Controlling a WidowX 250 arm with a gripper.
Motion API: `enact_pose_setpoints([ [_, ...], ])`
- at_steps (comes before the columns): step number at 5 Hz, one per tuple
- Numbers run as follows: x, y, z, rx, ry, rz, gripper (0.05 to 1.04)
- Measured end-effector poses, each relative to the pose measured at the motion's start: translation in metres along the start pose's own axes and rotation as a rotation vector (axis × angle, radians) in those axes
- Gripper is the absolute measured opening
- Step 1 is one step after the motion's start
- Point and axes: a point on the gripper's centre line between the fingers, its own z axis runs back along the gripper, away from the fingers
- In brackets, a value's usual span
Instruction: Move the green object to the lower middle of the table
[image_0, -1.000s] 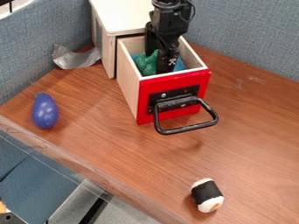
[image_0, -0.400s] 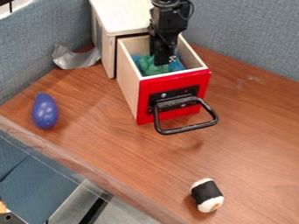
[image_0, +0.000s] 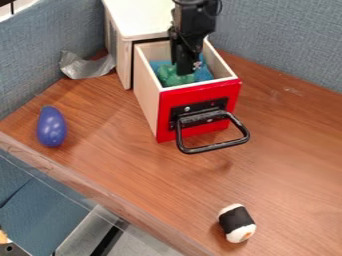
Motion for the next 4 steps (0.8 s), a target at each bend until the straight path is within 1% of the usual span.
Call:
enact_pose_setpoints([
  [1, 0.004, -0.003, 0.032, 0.047, -0.074, -0.009, 0.324],
  [2, 0.006, -0.005, 0.048, 0.075, -0.096, -0.028, 0.324],
  [3, 0.008, -0.012, 0.059, 0.086, -0.118, -0.056, 0.324],
  [4, 0.012, -0.027, 0.067, 0.066, -0.147, -0.093, 0.324],
])
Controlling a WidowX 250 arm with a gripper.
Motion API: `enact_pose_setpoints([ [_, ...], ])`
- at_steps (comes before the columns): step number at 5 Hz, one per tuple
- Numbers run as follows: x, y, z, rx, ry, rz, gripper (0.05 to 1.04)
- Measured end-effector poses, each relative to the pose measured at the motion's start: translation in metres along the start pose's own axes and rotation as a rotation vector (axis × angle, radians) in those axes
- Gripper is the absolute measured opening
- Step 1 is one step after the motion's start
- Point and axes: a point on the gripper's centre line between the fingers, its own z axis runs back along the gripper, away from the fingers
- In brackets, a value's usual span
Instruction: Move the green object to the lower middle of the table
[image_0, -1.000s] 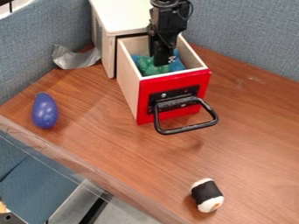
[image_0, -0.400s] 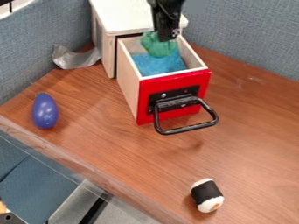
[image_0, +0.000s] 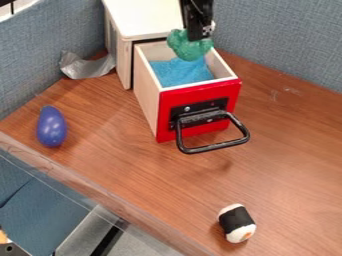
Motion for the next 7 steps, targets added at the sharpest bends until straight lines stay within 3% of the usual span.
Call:
enact_pose_setpoints([
  [2, 0.017, -0.043, 0.021, -0.072, -0.08, -0.086, 0.324],
  [3, 0.022, -0.071, 0.022, -0.112, -0.082, -0.157, 0.324],
  [4, 0.005, -0.083, 0.024, -0.126, -0.062, -0.152, 0.324],
  [7, -0.063, -0.079, 0.017, -0.101, 0.006, -0.076, 0.324],
])
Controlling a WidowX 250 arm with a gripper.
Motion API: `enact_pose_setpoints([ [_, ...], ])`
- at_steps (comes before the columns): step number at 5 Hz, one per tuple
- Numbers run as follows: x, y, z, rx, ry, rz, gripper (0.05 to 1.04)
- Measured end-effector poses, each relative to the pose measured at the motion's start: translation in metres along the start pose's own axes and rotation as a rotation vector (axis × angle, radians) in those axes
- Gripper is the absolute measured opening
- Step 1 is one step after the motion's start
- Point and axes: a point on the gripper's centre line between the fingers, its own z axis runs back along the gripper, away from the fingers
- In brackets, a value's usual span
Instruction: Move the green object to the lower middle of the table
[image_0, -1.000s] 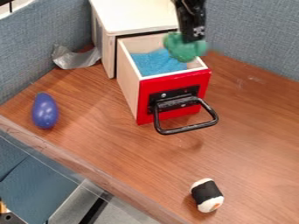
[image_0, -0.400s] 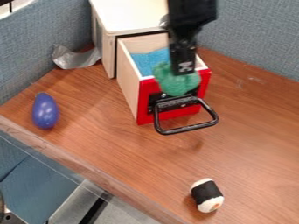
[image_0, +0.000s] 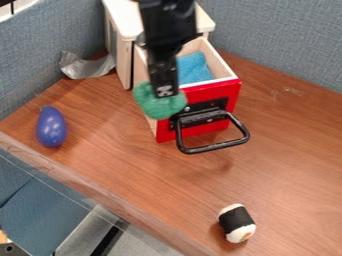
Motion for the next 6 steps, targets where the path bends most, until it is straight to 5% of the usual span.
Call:
enact_pose_setpoints([
  [4, -0.044, -0.007, -0.051, -0.096, 0.014, 0.039, 0.324],
  [6, -0.055, -0.007, -0.071, -0.065, 0.037, 0.03, 0.324],
])
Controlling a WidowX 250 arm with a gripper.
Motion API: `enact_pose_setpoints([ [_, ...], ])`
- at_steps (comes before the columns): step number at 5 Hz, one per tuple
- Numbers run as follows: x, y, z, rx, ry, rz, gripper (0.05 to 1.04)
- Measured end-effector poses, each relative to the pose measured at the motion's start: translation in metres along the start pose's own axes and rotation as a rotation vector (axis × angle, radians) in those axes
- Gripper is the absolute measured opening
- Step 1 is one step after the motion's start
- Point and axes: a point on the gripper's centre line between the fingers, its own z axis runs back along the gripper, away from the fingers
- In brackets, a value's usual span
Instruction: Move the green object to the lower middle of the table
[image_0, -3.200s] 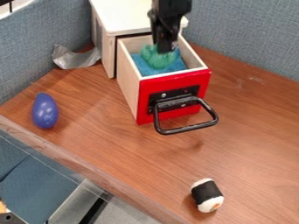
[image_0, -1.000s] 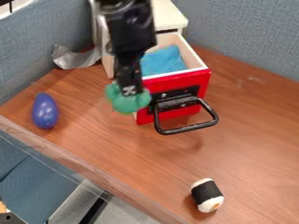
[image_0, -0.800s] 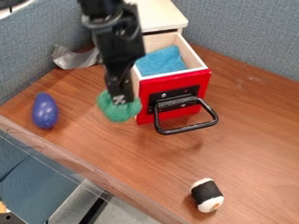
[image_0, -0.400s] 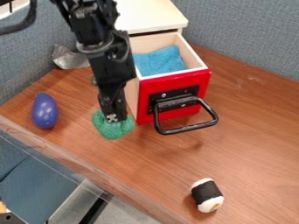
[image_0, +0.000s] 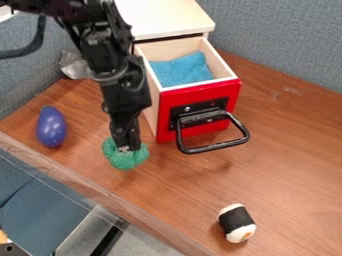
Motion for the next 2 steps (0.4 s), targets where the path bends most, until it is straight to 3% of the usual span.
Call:
enact_pose_setpoints([
  [1, -0.0084, 0.0, -0.0089, 0.029, 0.001, 0.006, 0.324],
  [2, -0.01, 0.0012, -0.0095, 0.04, 0.001, -0.001, 0.386],
])
